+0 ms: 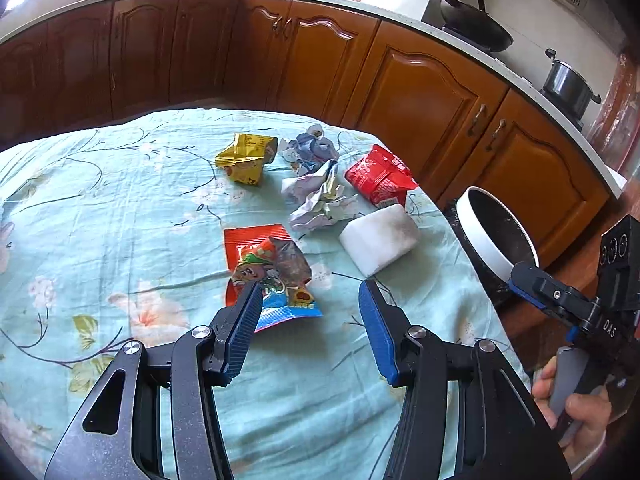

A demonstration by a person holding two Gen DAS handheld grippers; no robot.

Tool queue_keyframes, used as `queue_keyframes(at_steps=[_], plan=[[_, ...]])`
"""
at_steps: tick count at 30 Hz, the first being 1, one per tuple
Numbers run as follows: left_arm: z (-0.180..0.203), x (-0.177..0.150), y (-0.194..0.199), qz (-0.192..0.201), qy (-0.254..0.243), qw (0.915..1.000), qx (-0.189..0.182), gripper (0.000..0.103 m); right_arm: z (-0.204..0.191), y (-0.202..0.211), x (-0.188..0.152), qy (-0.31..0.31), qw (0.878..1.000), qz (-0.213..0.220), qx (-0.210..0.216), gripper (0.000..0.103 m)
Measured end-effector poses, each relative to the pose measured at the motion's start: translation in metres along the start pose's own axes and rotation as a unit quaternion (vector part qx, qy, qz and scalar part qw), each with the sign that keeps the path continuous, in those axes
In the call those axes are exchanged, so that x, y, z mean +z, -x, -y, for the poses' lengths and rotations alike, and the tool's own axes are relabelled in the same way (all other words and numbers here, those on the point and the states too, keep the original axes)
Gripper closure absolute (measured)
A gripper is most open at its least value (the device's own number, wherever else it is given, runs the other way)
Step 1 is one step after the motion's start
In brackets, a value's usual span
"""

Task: Collect trash
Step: 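Move both open tools back over the table toward the orange candy bag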

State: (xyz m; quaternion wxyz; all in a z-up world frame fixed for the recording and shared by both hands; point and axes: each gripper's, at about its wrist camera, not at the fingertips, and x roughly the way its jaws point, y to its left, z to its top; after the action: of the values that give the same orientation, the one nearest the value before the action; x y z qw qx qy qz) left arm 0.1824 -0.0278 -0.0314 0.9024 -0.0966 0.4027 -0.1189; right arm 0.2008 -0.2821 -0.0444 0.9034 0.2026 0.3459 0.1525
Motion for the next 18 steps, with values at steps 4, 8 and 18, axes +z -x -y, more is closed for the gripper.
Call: queue_keyframes(at_steps=[4, 8, 18], plan=[[-0.01, 0.0, 0.002, 0.0, 0.006, 0.9999, 0.01, 0.052, -0.005, -0.013, 0.002, 0.01, 1.0, -0.013, -0.006, 0.0], [-0.014, 0.002, -0.003, -0.01, 0.007, 0.9997, 0.019, 0.053, -0.017, -0.025, 0.004, 0.053, 0.997, -0.03, -0.036, 0.0], [-0.021, 0.013, -0.028, -0.029, 0.004, 0.9988, 0.039, 0.053, -0.016, -0.071, 0.017, 0.027, 0.998, -0.044, -0.033, 0.005]])
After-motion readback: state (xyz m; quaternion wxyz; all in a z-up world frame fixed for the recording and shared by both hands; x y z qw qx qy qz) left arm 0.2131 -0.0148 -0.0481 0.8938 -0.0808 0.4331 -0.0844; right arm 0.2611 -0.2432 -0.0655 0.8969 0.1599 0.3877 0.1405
